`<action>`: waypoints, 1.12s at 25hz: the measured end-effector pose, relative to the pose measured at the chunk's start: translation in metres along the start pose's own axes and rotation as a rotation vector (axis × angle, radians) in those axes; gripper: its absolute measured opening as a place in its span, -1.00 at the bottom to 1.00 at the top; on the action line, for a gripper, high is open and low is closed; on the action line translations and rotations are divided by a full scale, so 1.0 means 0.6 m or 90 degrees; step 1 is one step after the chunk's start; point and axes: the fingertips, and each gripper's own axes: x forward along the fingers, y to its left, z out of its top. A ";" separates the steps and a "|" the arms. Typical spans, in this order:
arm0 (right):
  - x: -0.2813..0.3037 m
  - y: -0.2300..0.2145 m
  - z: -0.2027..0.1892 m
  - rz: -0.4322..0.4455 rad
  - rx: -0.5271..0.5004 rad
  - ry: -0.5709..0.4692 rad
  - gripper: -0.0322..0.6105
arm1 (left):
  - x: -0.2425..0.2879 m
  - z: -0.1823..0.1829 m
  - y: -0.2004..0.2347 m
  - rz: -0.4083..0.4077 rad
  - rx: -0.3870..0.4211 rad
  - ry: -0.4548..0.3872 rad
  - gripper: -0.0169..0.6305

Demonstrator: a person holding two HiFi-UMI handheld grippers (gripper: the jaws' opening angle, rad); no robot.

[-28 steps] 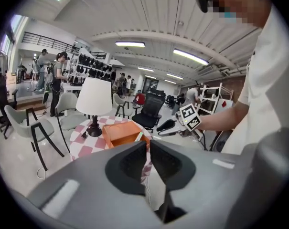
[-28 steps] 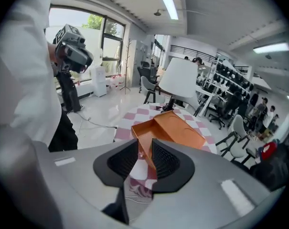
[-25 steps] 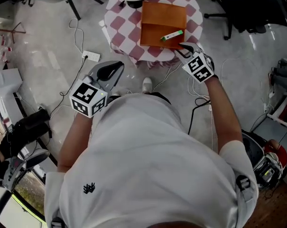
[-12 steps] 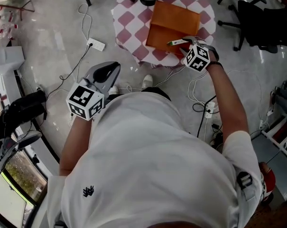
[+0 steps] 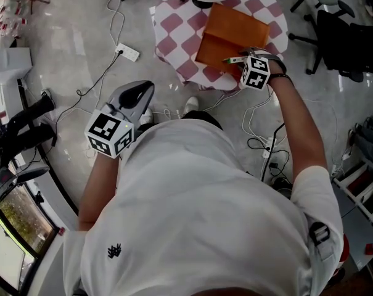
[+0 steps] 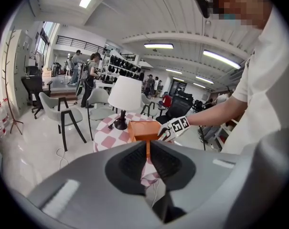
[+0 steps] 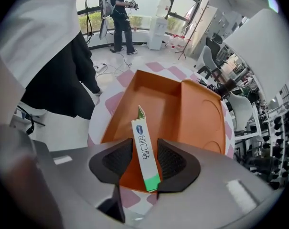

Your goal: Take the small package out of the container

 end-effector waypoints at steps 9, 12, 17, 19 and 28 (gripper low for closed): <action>0.010 0.006 0.010 0.009 0.004 0.000 -0.59 | -0.008 0.002 0.011 0.003 0.004 -0.002 -0.70; 0.006 0.006 0.014 0.004 0.024 -0.006 -0.60 | -0.009 0.005 0.011 -0.003 0.013 -0.003 -0.70; -0.011 0.000 0.022 -0.019 0.075 -0.019 -0.60 | -0.020 0.006 0.011 -0.014 0.025 -0.008 -0.70; -0.023 -0.001 0.026 -0.029 0.095 -0.021 -0.60 | -0.027 0.005 0.012 -0.020 0.029 -0.010 -0.70; -0.096 0.002 0.061 -0.091 0.200 -0.035 -0.60 | -0.071 -0.003 0.021 -0.054 0.063 -0.020 -0.70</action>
